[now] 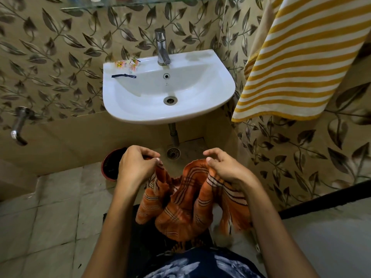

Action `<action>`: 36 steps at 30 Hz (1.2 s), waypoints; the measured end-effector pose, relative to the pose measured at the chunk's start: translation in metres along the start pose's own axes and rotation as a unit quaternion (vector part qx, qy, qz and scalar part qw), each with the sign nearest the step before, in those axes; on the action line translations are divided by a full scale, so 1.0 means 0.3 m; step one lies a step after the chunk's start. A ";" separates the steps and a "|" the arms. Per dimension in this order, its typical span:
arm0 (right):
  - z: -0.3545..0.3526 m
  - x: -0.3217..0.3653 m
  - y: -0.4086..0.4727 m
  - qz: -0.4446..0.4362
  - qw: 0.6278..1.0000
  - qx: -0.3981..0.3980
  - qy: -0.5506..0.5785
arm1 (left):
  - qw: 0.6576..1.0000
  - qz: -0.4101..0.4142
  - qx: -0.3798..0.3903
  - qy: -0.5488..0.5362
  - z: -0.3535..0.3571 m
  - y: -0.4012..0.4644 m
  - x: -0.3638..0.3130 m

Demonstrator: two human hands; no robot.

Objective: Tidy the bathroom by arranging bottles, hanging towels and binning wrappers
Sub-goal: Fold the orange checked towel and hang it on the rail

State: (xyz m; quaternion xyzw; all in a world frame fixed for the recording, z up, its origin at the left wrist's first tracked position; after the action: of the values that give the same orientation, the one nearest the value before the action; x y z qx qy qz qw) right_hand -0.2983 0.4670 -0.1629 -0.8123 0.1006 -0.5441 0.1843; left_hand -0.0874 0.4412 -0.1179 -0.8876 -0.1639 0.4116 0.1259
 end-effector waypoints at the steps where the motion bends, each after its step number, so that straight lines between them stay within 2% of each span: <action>1: 0.003 -0.004 0.001 -0.002 1.000 0.010 0.016 | 1.000 0.004 0.013 -0.011 0.005 -0.005 -0.006; 4: 0.020 0.013 0.004 -0.041 0.997 0.017 0.058 | 0.997 0.015 0.073 -0.038 0.038 -0.038 -0.041; 8: 0.062 0.054 0.004 -0.062 0.985 0.030 0.160 | 0.986 0.027 0.167 0.000 0.106 -0.078 -0.070; 11: 0.073 0.058 0.012 -0.076 0.980 0.013 0.184 | 0.986 0.063 0.155 0.022 0.131 -0.083 -0.080; 15: 0.061 0.061 0.008 -0.104 0.963 0.057 0.242 | 0.992 0.069 0.106 0.011 0.138 -0.076 -0.071; 17: 0.051 0.060 0.005 -0.116 0.966 0.076 0.217 | 0.994 0.060 0.087 -0.012 0.141 -0.077 -0.070; 22: 0.026 0.020 -0.009 -0.102 0.983 0.139 0.061 | 0.997 0.041 0.014 -0.058 0.124 -0.066 -0.076; 27: -0.036 0.008 -0.017 -0.073 0.996 0.059 0.009 | 0.996 0.025 -0.003 -0.083 0.110 -0.056 -0.078; 30: -0.068 -0.015 -0.029 -0.053 0.994 0.081 -0.049 | 0.996 0.007 -0.011 -0.092 0.103 -0.050 -0.074; 32: -0.078 -0.021 -0.038 -0.053 0.995 0.083 -0.035 | 0.996 0.003 -0.010 -0.088 0.101 -0.047 -0.073; 36: -0.103 0.001 -0.035 -0.102 0.995 0.005 -0.019 | 0.997 -0.008 0.048 -0.052 0.116 -0.038 -0.074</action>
State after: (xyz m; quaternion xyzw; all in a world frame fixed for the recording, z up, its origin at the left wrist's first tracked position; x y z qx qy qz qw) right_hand -0.3271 0.4706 -0.1480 -0.8277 0.0112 -0.5448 0.1342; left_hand -0.1299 0.4460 -0.1204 -0.8566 -0.1578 0.4635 0.1628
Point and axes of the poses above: each hand's wrist, its own y-axis towards the middle knuckle, its own z-axis out of the palm, x = y × z, the point moved 3 cm from there along y, towards the middle knuckle, and after that the axes turned 5 degrees about -z, right-handed, at the moved point
